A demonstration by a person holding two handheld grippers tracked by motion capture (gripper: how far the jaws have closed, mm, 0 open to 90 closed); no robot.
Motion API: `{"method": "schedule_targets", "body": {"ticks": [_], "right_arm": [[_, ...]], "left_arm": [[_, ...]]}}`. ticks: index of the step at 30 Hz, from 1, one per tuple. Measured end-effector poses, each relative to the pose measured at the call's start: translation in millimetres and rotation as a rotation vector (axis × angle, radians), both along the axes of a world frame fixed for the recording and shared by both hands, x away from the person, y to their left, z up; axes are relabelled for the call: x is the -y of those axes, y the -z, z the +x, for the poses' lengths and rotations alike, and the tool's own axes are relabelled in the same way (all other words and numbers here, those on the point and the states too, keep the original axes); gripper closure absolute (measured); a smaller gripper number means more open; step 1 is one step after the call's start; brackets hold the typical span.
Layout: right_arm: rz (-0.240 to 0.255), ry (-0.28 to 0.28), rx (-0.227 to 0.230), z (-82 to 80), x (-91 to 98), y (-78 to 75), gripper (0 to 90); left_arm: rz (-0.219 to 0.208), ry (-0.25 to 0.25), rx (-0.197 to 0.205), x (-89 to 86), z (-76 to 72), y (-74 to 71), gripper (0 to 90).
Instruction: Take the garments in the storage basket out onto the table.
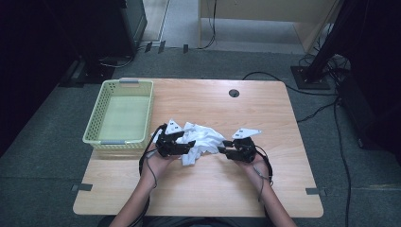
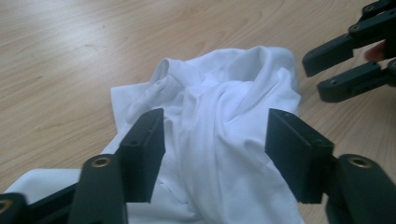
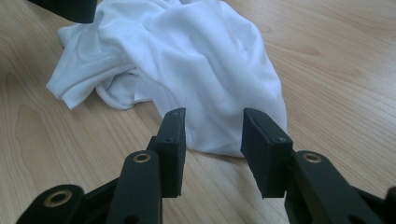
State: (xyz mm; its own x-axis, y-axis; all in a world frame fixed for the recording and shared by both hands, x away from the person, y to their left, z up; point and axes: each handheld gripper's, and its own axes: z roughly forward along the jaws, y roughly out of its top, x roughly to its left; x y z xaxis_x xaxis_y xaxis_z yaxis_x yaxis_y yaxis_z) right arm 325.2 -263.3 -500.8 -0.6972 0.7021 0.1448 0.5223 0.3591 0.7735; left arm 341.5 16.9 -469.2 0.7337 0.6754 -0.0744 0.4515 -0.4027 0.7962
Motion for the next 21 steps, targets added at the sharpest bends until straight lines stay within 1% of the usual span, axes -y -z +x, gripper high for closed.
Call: {"method": "schedule_targets", "body": {"ticks": [2, 3, 4, 5, 6, 7, 8, 10, 13, 16, 19, 21], "right_arm": [[-0.004, -0.006, 0.005, -0.2, -1.1, 1.3, 60.6], [-0.001, -0.008, 0.005, -0.3, -1.7, 1.9, 60.0], [-0.003, -0.01, 0.009, -0.3, -2.1, 2.5, 59.6], [-0.003, -0.013, 0.011, -0.5, -2.6, 3.0, 58.8], [-0.001, -0.017, 0.016, -0.5, -3.0, 3.6, 57.3], [-0.007, -0.025, 0.029, -0.6, -3.3, 4.2, 57.2], [-0.014, -0.03, 0.039, -0.9, -3.7, 4.7, 57.0], [-0.019, -0.035, 0.047, -1.4, -4.7, 5.5, 56.6], [-0.014, -0.039, 0.051, -1.5, -5.5, 6.3, 56.6], [-0.012, -0.04, 0.055, -1.4, -6.0, 7.3, 56.6], [-0.005, -0.031, 0.052, -1.1, -6.2, 8.6, 56.5], [0.002, -0.023, 0.049, -0.7, -6.1, 9.0, 56.4]], "left_arm": [[0.001, 0.005, 0.033, 0.2, -2.6, 0.2, 36.3], [0.002, 0.006, 0.035, 0.1, -3.1, 0.5, 36.3], [-0.003, 0.004, 0.022, 0.0, -3.3, 0.8, 36.4], [-0.007, 0.007, 0.019, 0.1, -4.0, 1.5, 36.4], [-0.001, 0.015, 0.031, 0.6, -5.2, 2.5, 36.4], [0.015, 0.017, 0.036, 1.3, -6.3, 3.2, 36.4], [0.02, 0.017, 0.034, 2.0, -7.3, 3.9, 36.3], [0.013, 0.016, 0.014, 2.0, -7.9, 4.5, 36.4], [0.039, 0.017, 0.027, 1.9, -9.9, 4.8, 36.4], [0.048, 0.011, 0.031, 0.7, -11.0, 5.5, 35.0], [0.031, 0.005, 0.02, -0.3, -11.8, 7.1, 33.8], [0.02, 0.003, 0.027, -1.2, -13.1, 7.9, 32.4]]}}
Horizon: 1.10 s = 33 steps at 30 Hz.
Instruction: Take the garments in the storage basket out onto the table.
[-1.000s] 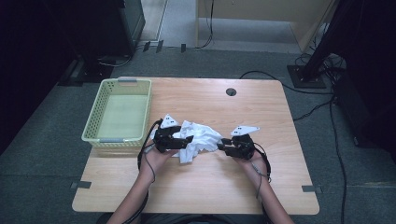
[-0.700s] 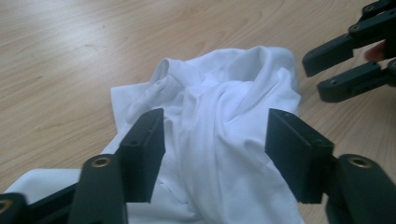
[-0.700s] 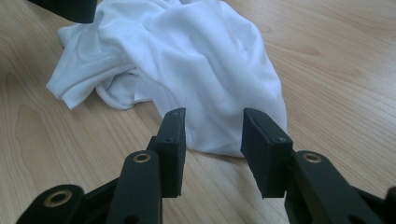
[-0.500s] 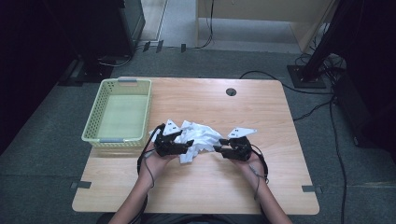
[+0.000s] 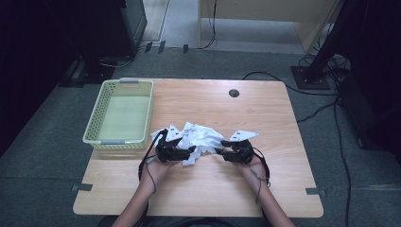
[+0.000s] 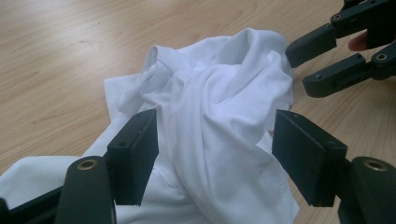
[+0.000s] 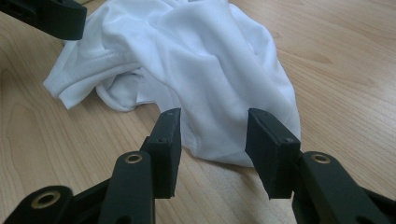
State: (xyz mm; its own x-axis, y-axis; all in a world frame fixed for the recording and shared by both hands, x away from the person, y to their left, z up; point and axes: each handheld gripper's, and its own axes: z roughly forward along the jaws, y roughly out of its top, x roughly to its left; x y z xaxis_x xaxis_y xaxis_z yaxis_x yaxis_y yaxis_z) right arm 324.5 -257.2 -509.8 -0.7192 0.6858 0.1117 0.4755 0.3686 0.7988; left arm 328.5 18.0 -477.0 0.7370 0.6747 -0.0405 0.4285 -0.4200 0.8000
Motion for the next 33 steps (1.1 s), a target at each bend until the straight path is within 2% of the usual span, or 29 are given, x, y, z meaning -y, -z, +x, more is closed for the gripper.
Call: {"method": "schedule_targets", "body": {"ticks": [5, 7, 10, 13, 20, 25, 30, 33], "right_arm": [[-0.006, 0.003, 0.006, 0.4, -0.8, 1.0, 53.2], [-0.012, 0.002, 0.01, 0.6, -1.1, 1.7, 53.1], [-0.018, 0.001, 0.01, 0.6, -1.9, 2.5, 53.1], [-0.017, 0.002, 0.011, 0.6, -2.6, 2.7, 53.1], [-0.021, 0.009, 0.011, 1.3, -3.7, 4.5, 53.1], [-0.02, 0.012, 0.003, 1.8, -5.5, 5.5, 54.1], [-0.035, 0.011, 0.02, 1.6, -8.0, 7.2, 56.8], [-0.028, 0.021, 0.006, 2.7, -10.2, 8.2, 59.2]], "left_arm": [[0.01, 0.001, 0.023, -2.7, -4.8, 1.7, 32.4], [0.02, -0.005, 0.013, -4.0, -6.1, 3.4, 32.7], [0.03, -0.006, 0.025, -6.5, -8.7, 5.0, 36.7], [0.02, -0.021, 0.019, -7.2, -12.2, 7.2, 36.7], [0.027, -0.013, 0.015, -8.5, -20.9, 13.0, 38.7], [0.029, -0.009, 0.01, -9.8, -23.5, 15.9, 40.5], [0.032, -0.017, 0.013, -10.7, -25.6, 20.4, 42.4], [0.033, -0.02, 0.012, -11.1, -26.7, 23.3, 43.8]]}}
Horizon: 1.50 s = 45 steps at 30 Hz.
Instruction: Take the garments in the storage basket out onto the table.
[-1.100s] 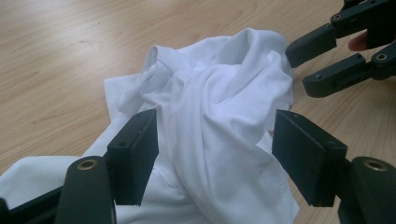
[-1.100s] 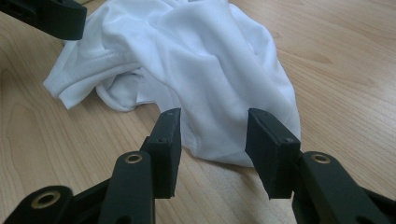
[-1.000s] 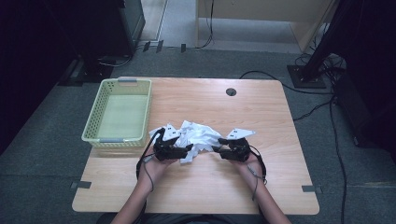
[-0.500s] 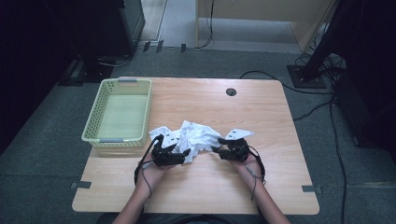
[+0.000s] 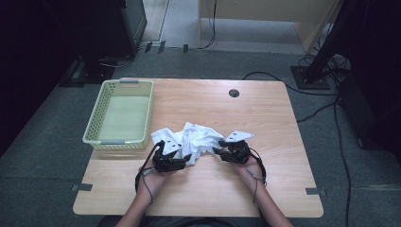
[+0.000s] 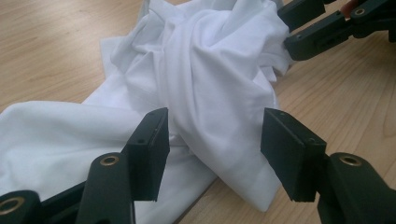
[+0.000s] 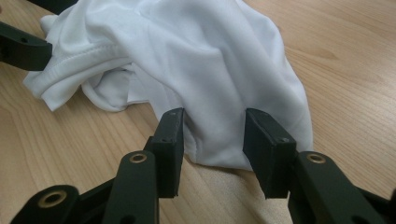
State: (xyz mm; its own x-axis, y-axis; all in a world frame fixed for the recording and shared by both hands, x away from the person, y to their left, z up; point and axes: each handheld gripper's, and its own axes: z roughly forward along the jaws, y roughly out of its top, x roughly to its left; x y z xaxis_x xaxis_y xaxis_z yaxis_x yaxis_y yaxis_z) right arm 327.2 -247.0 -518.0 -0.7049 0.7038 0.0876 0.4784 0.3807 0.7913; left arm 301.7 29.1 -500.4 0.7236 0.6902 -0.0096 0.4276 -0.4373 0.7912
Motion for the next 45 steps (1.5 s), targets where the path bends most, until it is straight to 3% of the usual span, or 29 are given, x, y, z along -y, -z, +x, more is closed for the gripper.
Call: {"method": "schedule_targets", "body": {"ticks": [5, 7, 12, 19, 23, 31, 35, 45], "right_arm": [[-0.027, 0.002, 0.007, 0.1, -3.4, 2.6, 61.8], [-0.032, 0.001, 0.012, 0.0, -3.6, 3.0, 62.6], [-0.045, 0.003, 0.02, 0.5, -5.5, 5.1, 64.4], [-0.047, 0.015, 0.016, 0.3, -7.9, 7.1, 68.0], [-0.055, 0.017, 0.025, -1.4, -8.0, 7.4, 72.9], [-0.047, 0.025, -0.003, -3.2, -7.2, 5.8, 82.5], [-0.034, 0.015, -0.017, -3.4, -5.8, 3.0, 82.8], [0.018, -0.007, 0.004, -8.4, 1.2, -14.3, 82.7]], "left_arm": [[0.018, 0.012, 0.032, -0.4, -1.8, 3.7, 48.8], [0.009, 0.014, 0.032, -0.9, -1.8, 5.5, 50.6], [0.009, 0.034, 0.075, -0.6, -3.5, 11.4, 54.4], [0.045, 0.03, 0.053, 0.3, -2.2, 17.5, 59.3], [0.076, 0.032, 0.061, 2.1, -3.9, 19.4, 62.1], [0.07, 0.036, 0.029, 2.2, -3.6, 15.7, 76.4], [0.03, 0.022, -0.025, -2.1, -0.3, 11.7, 80.4], [-0.028, 0.027, -0.007, -7.1, -1.7, -1.6, 83.8]]}}
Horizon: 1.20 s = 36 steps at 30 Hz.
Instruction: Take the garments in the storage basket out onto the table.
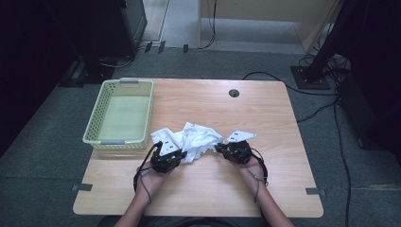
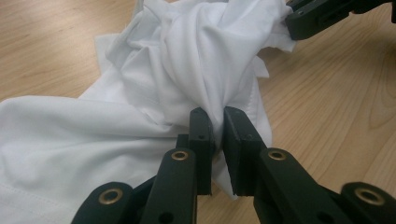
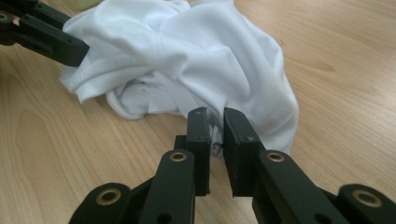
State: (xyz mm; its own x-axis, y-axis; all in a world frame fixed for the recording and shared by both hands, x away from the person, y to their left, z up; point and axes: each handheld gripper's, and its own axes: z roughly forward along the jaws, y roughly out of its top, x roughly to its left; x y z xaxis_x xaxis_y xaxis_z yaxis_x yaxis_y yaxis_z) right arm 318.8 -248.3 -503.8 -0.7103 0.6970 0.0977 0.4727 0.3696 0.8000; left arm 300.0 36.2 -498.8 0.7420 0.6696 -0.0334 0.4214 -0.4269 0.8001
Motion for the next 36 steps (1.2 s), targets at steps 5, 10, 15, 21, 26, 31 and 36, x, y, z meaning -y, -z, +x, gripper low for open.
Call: {"method": "schedule_targets", "body": {"ticks": [5, 10, 15, 21, 26, 31, 36], "right_arm": [[0.018, -0.002, 0.003, -0.8, 4.4, -6.5, 82.7], [0.037, 0.002, 0.004, 0.0, 7.1, -11.9, 82.7], [0.046, 0.001, 0.002, 3.9, 6.9, -17.5, 82.8], [0.048, 0.009, 0.008, 10.2, 7.8, -26.5, 82.7], [0.028, 0.018, 0.007, 21.2, 4.2, -29.9, 82.8], [0.031, 0.036, 0.0, 32.9, 1.7, -31.1, 82.7], [0.034, 0.058, -0.014, 43.0, 0.1, -31.7, 82.7]], "left_arm": [[-0.018, 0.004, -0.004, -0.4, 1.5, -5.4, 84.9], [-0.025, -0.011, 0.0, -2.2, 7.1, -10.7, 84.7], [-0.017, -0.025, -0.006, -3.0, 16.1, -15.3, 84.9], [-0.019, -0.042, -0.009, -2.9, 31.6, -21.1, 85.0], [-0.012, -0.052, -0.003, -2.7, 46.2, -25.8, 85.1], [-0.003, -0.063, -0.006, -1.0, 61.5, -26.3, 85.1], [-0.003, -0.077, -0.015, 0.9, 75.7, -26.2, 85.2]]}}
